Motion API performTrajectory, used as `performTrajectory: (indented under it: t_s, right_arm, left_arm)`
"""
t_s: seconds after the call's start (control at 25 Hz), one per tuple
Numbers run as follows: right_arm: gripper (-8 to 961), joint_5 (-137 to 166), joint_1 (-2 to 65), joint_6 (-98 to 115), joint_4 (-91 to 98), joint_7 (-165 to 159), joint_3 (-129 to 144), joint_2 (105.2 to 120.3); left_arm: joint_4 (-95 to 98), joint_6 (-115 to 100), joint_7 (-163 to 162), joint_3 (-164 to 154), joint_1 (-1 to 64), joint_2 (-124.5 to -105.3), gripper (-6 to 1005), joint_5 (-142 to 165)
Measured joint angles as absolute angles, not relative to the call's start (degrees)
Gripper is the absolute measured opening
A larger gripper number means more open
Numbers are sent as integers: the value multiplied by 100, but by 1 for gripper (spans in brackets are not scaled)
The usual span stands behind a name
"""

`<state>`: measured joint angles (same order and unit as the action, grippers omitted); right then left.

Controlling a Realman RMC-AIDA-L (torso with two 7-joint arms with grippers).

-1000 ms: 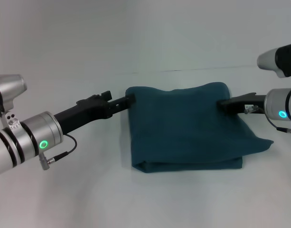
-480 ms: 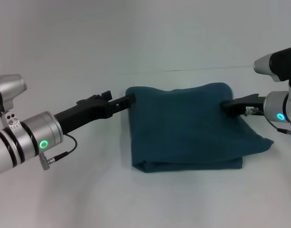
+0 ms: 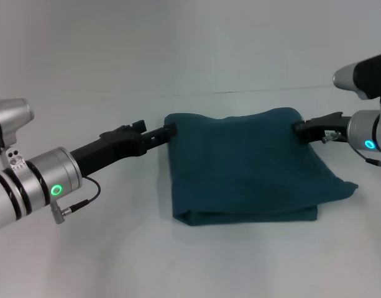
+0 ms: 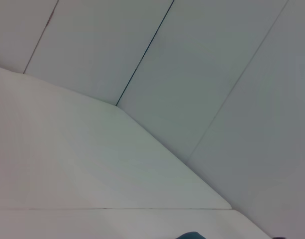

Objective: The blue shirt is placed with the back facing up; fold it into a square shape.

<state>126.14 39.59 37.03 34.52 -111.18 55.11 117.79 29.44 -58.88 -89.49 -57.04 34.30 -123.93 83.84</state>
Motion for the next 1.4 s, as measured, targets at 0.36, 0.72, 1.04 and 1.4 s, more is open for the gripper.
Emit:
performTrajectory:
  t_s: [0.36, 0.72, 1.04, 1.4]
  right_arm:
    - [13, 12244, 3382, 5378, 4501, -11044, 5463, 11795]
    - [16, 12068, 2979, 7000, 4883, -10899, 5210, 11587]
    - [18, 12634, 3091, 6972, 4553, -10982, 5196, 11565]
    - [21, 13032, 3117, 6653, 4493, -11100, 5115, 11645]
  left_arm:
    - [2944, -5852, -8956, -5704, 3420, -12393, 952, 8384]
    - [2868, -5841, -8955, -5704, 3411, -12427, 952, 8375]
    - [2804, -5857, -8945, -5704, 3435, -12428, 951, 8366]
    - [2803, -5846, -8947, -5704, 3428, -12428, 951, 8366]
